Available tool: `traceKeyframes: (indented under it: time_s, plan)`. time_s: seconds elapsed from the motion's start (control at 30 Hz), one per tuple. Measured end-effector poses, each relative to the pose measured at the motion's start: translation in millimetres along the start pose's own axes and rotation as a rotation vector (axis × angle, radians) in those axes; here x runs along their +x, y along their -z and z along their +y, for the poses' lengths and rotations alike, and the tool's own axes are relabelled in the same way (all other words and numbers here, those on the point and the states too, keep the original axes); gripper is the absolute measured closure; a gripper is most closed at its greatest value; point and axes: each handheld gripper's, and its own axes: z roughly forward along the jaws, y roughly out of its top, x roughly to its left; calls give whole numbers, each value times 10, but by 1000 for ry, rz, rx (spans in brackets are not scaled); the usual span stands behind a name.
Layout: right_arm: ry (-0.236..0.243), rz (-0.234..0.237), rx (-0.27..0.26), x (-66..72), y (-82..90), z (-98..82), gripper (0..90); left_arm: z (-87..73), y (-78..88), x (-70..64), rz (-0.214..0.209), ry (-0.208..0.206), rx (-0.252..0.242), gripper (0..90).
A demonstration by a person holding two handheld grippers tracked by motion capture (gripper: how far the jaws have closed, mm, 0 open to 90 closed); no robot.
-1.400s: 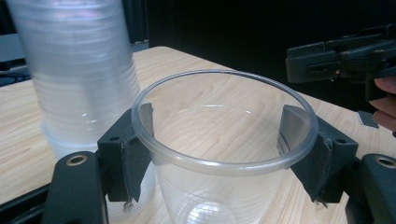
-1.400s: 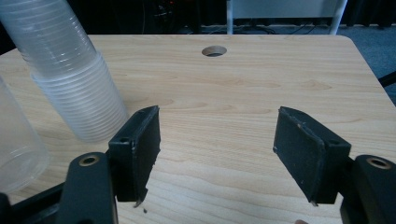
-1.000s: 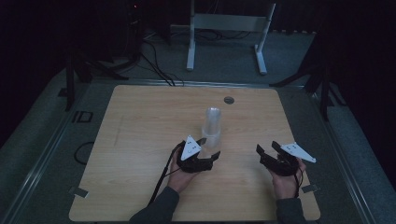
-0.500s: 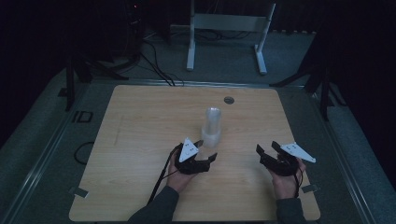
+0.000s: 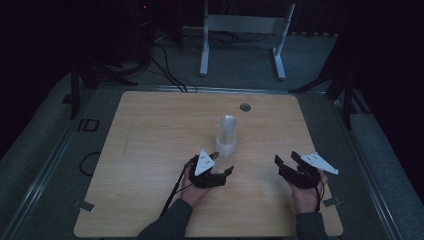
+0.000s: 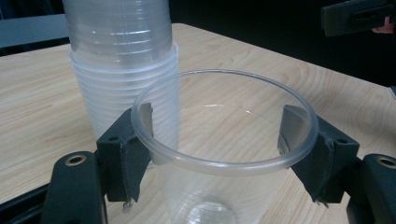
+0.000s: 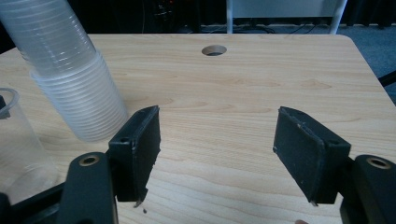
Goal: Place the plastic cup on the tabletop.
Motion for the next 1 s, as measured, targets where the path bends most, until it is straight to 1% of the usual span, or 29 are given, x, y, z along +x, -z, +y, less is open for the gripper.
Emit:
traceKeyframes:
  time_s: [0.17,0.37,0.53,0.67,0.8,1.0]
  plan:
    - [0,0,0,1,0,-1,313,-17,-3,4,-3,4,-1,269]
    - [-1,0,3,2,0,-3,313,-30,-5,2,-4,0,4,260]
    - [0,0,0,1,2,-1,313,-61,-7,-9,-5,-5,36,249]
    - [0,0,1,0,1,-2,313,-67,-8,-14,-8,-2,48,227]
    - [0,-1,2,0,1,-2,313,-76,-21,-7,-26,7,78,174]
    - [0,-1,2,-2,4,-1,313,-81,-12,12,-26,26,90,152]
